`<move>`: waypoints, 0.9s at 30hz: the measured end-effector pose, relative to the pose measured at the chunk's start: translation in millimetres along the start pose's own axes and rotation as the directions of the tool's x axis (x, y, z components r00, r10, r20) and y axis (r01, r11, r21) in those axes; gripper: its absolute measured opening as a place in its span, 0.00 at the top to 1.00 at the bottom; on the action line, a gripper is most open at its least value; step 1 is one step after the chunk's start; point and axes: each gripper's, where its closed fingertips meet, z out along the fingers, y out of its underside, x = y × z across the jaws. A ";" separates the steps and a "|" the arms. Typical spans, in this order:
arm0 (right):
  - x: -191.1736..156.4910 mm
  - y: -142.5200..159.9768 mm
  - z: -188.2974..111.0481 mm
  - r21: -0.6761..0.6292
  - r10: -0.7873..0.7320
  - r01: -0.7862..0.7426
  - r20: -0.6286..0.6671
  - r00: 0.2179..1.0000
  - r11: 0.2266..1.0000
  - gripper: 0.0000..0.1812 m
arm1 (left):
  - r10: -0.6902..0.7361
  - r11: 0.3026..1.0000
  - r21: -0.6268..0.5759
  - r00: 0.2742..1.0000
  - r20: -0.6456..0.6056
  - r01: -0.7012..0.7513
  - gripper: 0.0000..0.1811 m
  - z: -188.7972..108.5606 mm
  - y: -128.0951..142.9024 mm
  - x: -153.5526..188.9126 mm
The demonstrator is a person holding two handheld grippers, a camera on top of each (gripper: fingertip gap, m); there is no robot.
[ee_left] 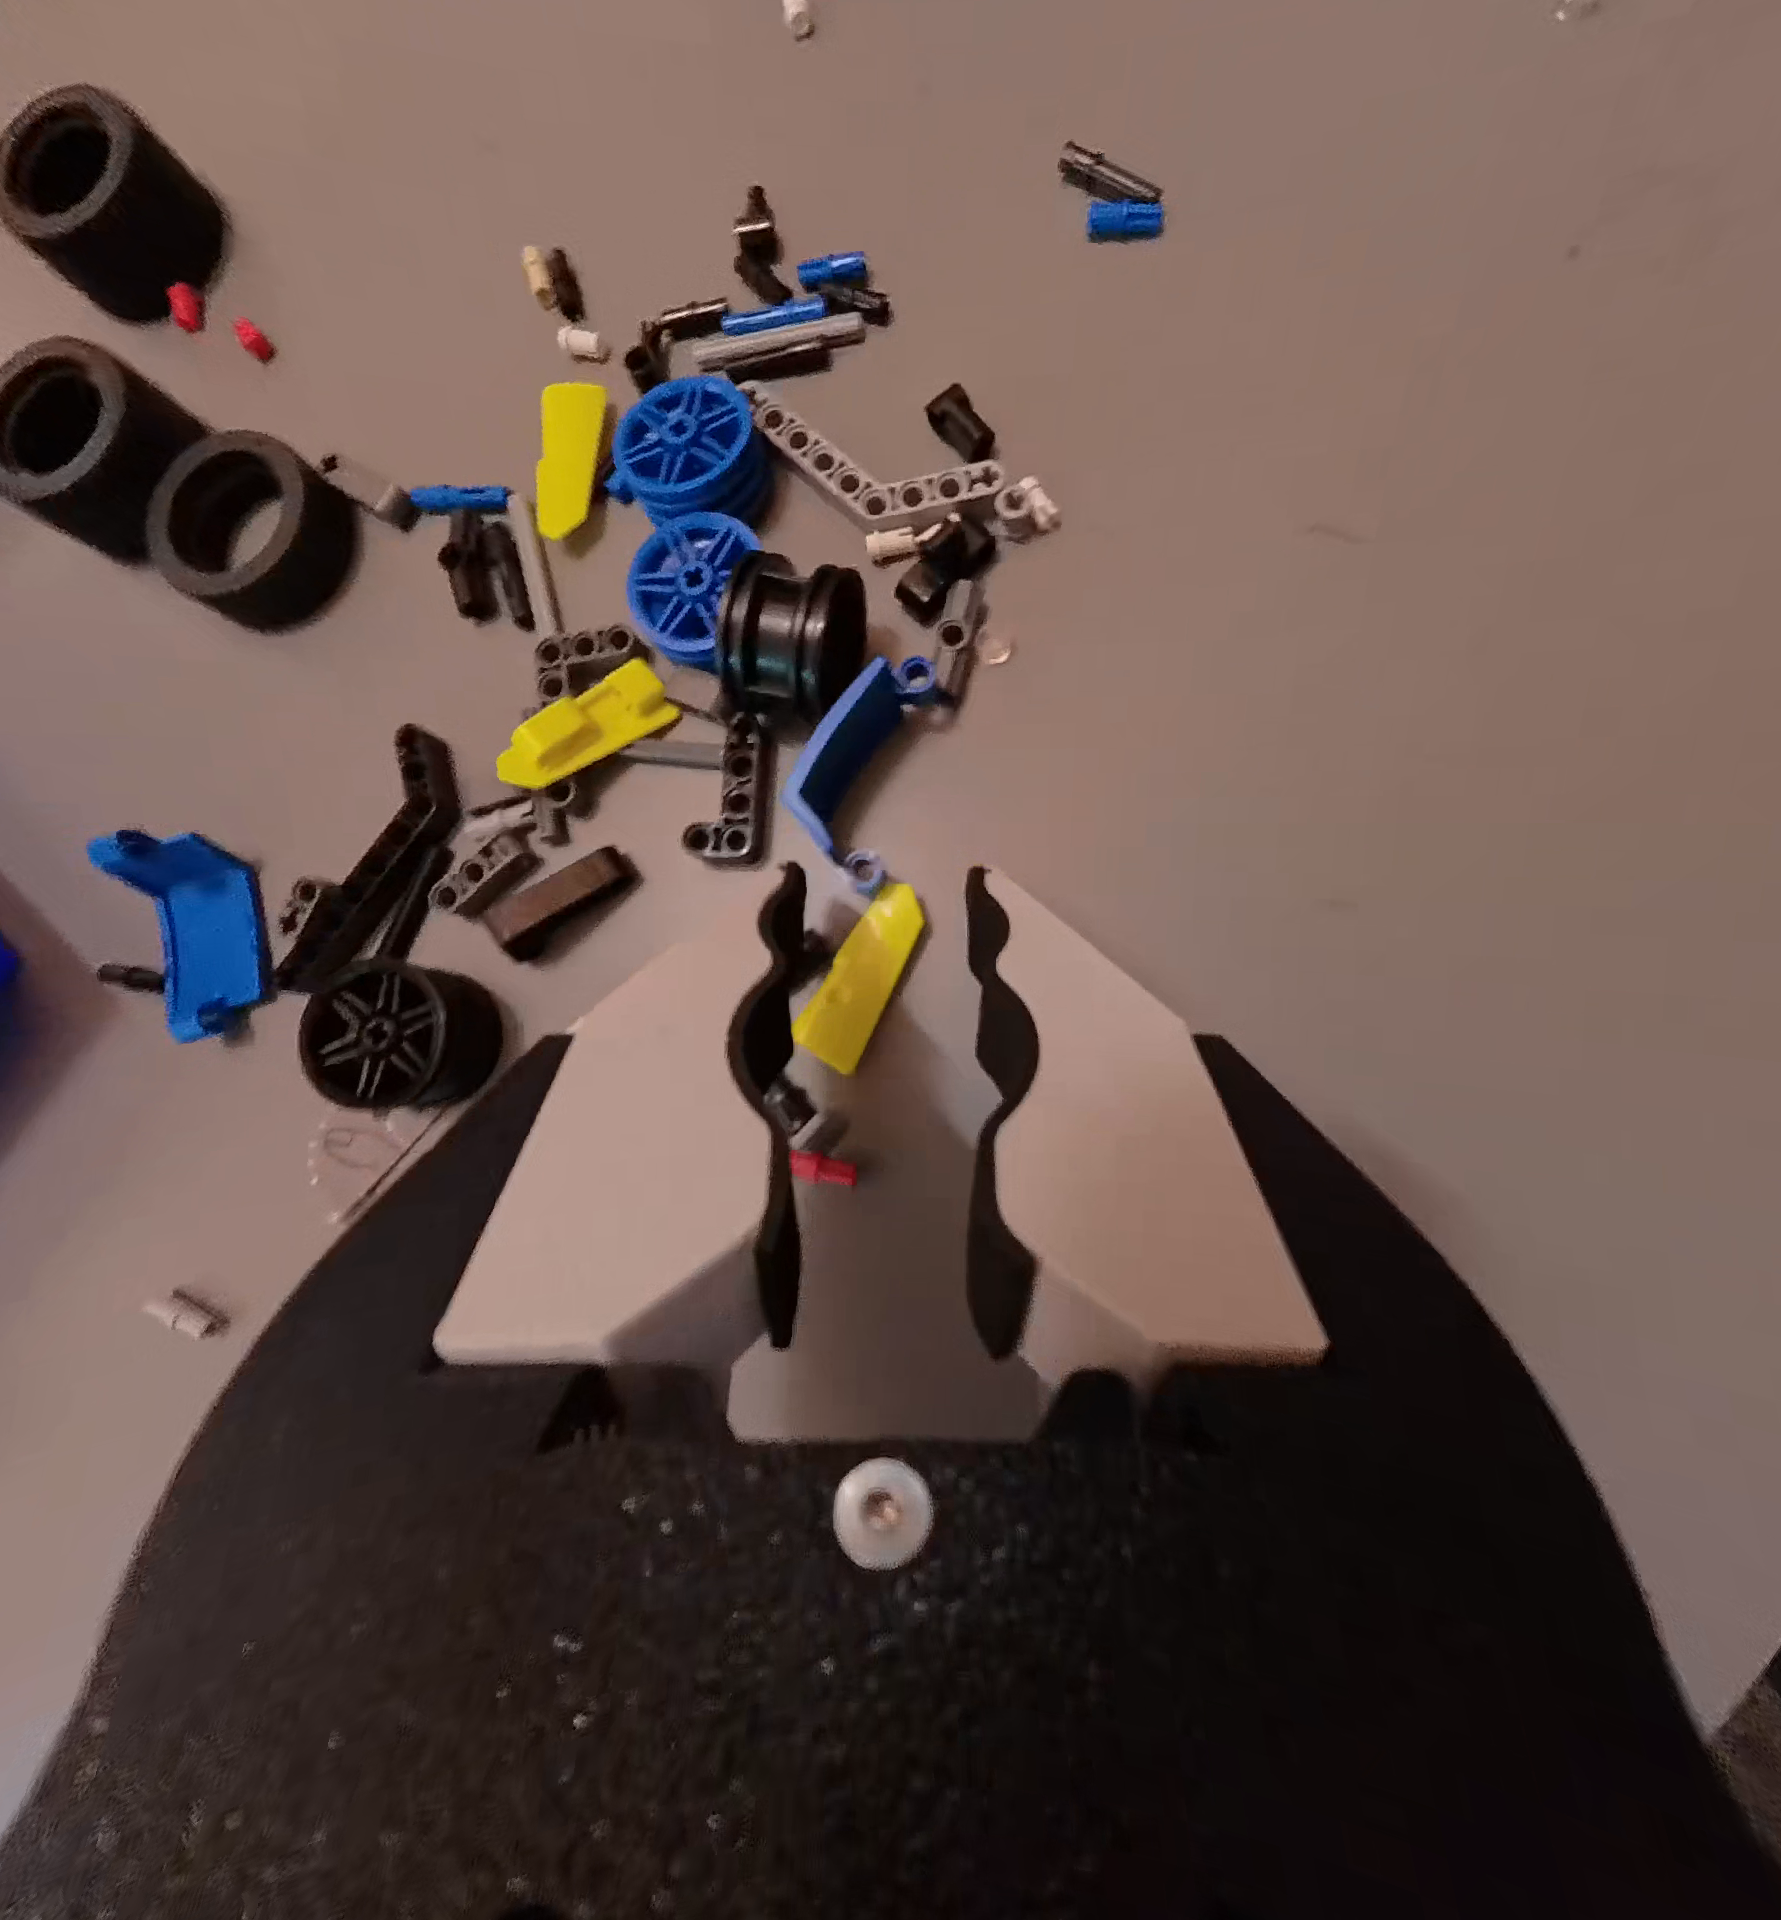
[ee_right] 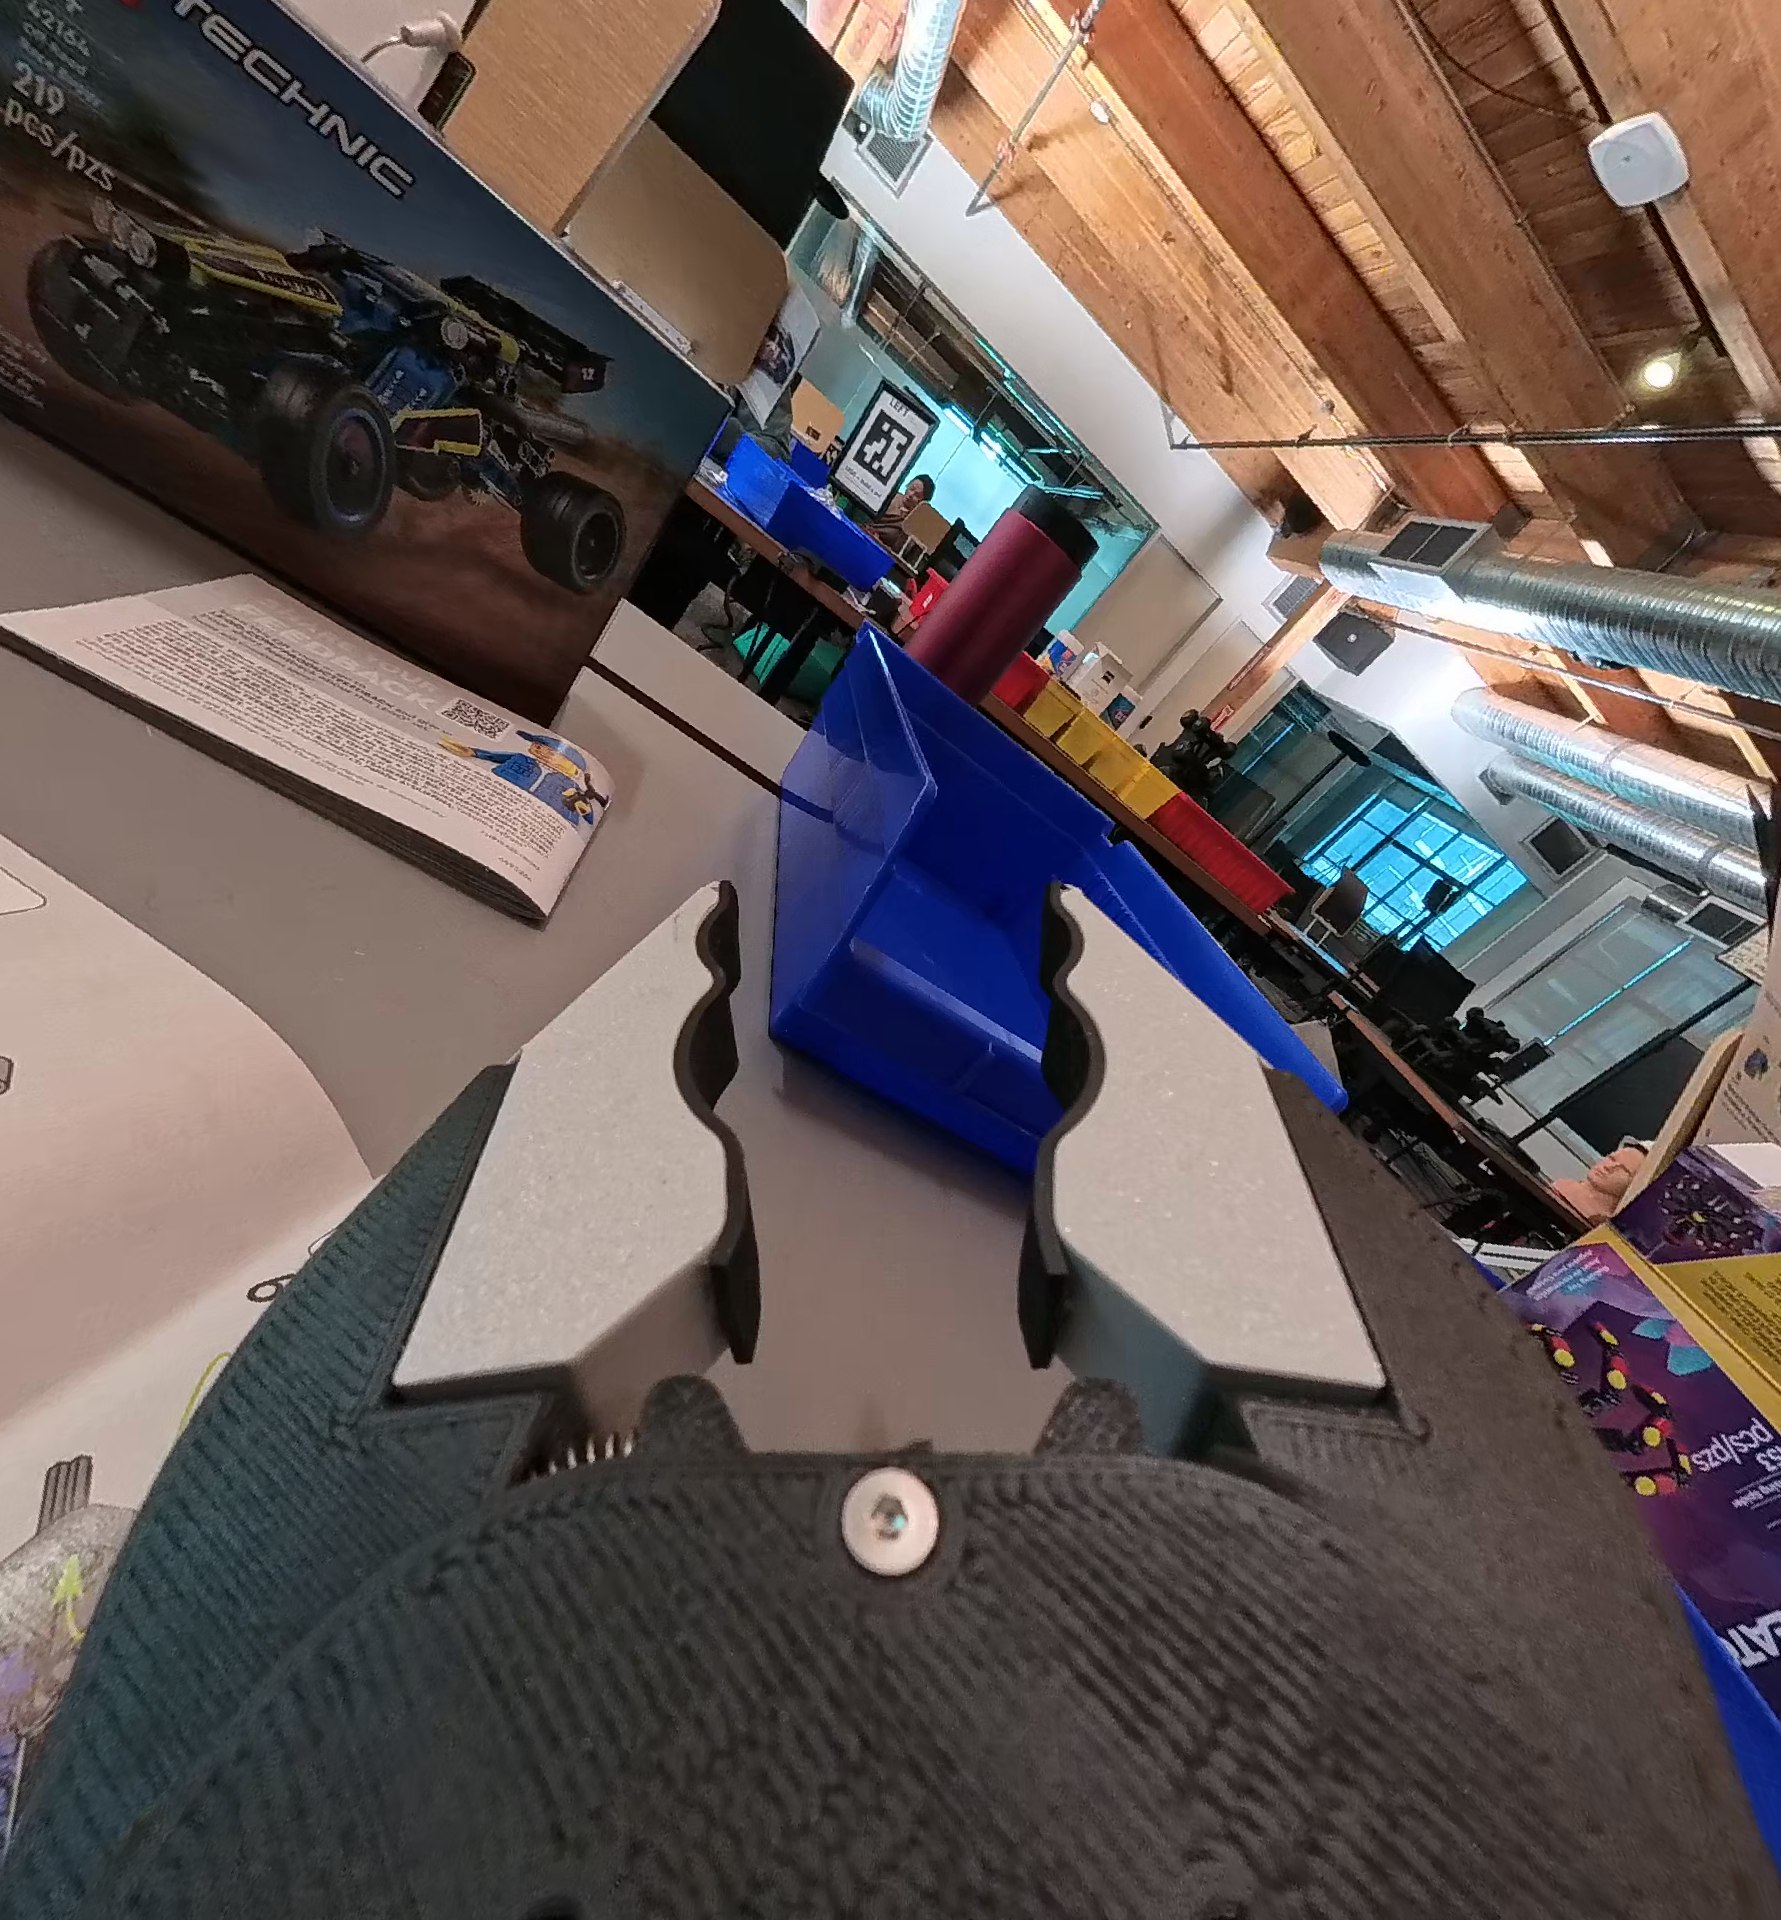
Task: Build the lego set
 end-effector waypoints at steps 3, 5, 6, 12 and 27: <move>-0.5 0.4 0.4 -0.003 -0.003 0.003 0.002 1.000 1.000 0.69 | -0.070 0.997 -0.008 0.995 0.076 0.071 0.85 -10.2 7.5 -17.2; -0.5 0.3 0.3 -0.003 -0.003 0.003 0.002 1.000 1.000 0.69 | -0.116 0.993 -0.020 0.984 0.138 0.120 0.86 -18.0 15.0 -30.4; -0.4 0.4 0.3 -0.003 -0.003 0.003 0.001 1.000 1.000 0.69 | -0.129 0.990 -0.032 0.978 0.166 0.136 0.86 -21.5 19.4 -35.8; -0.8 0.8 0.7 -0.006 -0.006 0.006 0.002 1.000 1.000 0.69 | -0.135 0.983 -0.087 0.960 0.245 0.161 0.87 -29.2 35.6 -50.8; -0.8 0.9 0.8 -0.008 -0.011 0.011 -0.001 1.000 1.000 0.69 | -0.036 0.993 -0.102 0.990 0.135 0.050 0.89 -11.3 24.9 -21.4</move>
